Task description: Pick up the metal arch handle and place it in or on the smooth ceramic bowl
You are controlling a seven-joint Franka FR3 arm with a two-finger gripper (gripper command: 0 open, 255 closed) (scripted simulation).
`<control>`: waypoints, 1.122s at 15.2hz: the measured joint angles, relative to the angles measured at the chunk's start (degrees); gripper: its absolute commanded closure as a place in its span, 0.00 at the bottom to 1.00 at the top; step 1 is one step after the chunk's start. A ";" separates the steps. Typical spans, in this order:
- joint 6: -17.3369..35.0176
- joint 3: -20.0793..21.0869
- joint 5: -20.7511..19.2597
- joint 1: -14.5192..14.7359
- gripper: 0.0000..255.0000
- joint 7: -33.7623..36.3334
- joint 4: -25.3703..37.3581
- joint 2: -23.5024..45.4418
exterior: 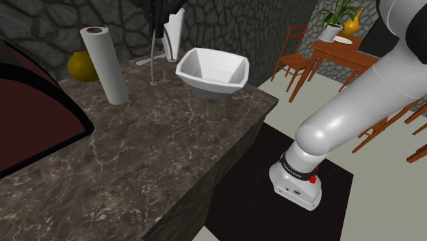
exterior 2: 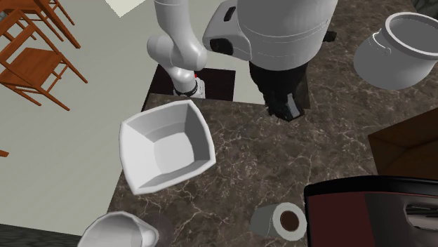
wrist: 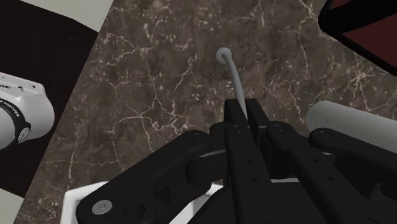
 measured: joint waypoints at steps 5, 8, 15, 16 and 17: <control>-4.36 -5.92 0.65 -2.03 1.00 -6.78 -0.26 -2.65; -6.67 -9.23 0.47 -3.22 1.00 -10.79 -0.24 -3.63; -12.12 -16.86 -1.78 -6.48 1.00 -20.77 2.33 -3.19; -12.61 -17.62 -2.17 -6.86 1.00 -21.93 2.82 -2.83; -13.53 -18.66 -2.65 -7.38 1.00 -23.36 3.76 -2.34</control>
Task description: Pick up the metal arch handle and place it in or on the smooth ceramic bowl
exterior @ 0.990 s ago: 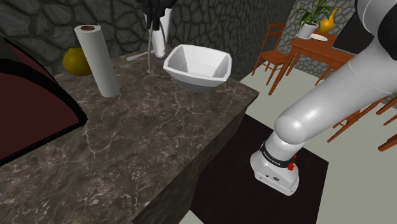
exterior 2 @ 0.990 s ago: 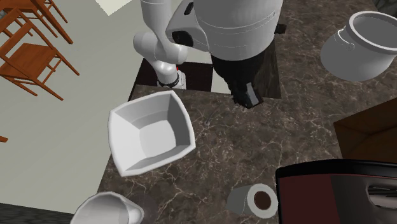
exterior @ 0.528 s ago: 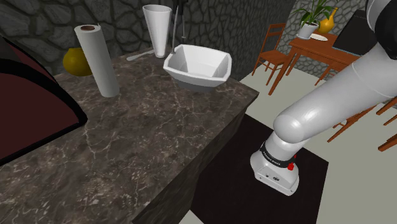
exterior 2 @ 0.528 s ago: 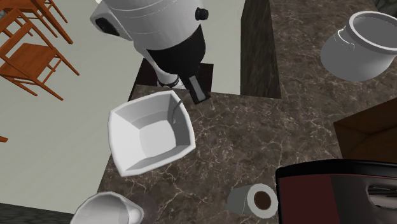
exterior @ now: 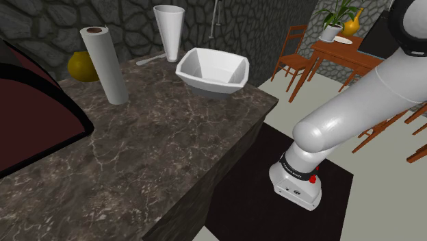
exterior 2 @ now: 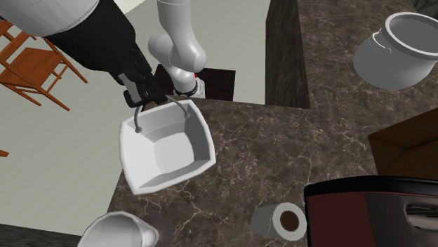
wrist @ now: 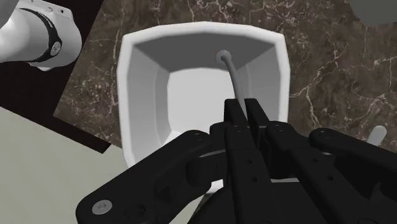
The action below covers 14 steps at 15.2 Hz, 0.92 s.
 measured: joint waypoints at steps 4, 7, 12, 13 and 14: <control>0.74 -1.75 -0.83 -0.90 1.00 -3.33 -1.85 -0.24; 2.76 -1.95 -0.77 -0.94 1.00 -4.33 -5.31 -1.57; 6.84 -2.09 -0.56 -0.91 1.00 -5.93 -11.96 -4.01; 7.61 -2.08 -0.52 -0.90 1.00 -6.18 -13.14 -4.40; 8.30 -2.11 -0.48 -0.89 1.00 -6.47 -14.30 -4.84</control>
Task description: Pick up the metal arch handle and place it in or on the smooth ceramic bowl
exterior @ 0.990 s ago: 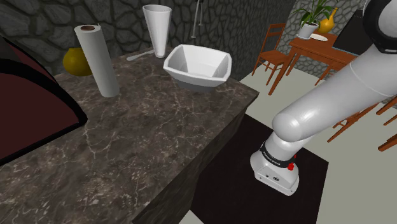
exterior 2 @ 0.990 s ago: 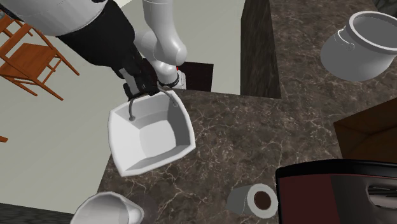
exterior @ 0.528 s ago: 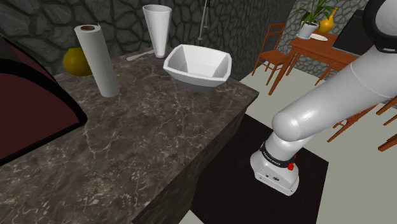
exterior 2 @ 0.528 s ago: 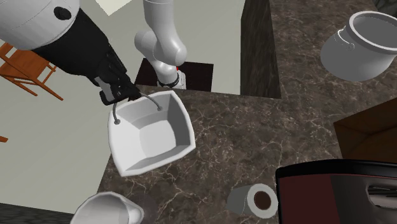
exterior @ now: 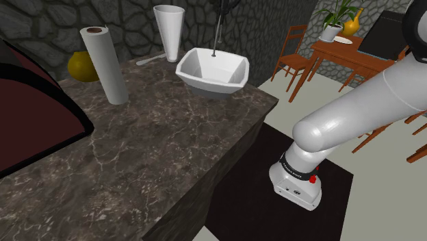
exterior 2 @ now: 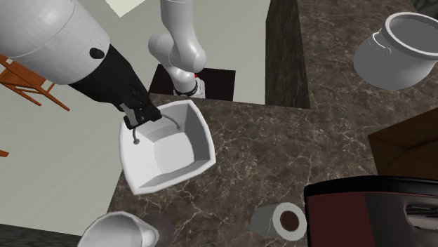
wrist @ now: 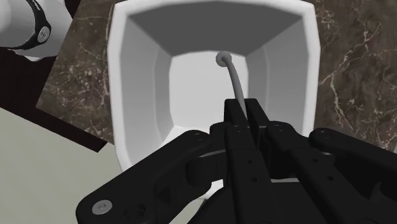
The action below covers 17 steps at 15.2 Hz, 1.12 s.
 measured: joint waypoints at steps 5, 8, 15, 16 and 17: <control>3.74 0.06 0.24 0.10 1.00 -1.24 -5.68 -1.83; 5.91 0.18 0.43 0.19 1.00 -1.84 -8.84 -2.79; 7.18 0.26 0.51 0.23 1.00 -2.19 -10.49 -3.16; 7.18 0.26 0.51 0.23 0.00 -2.19 -10.49 -3.16; 7.18 0.26 0.51 0.23 0.00 -2.19 -10.49 -3.16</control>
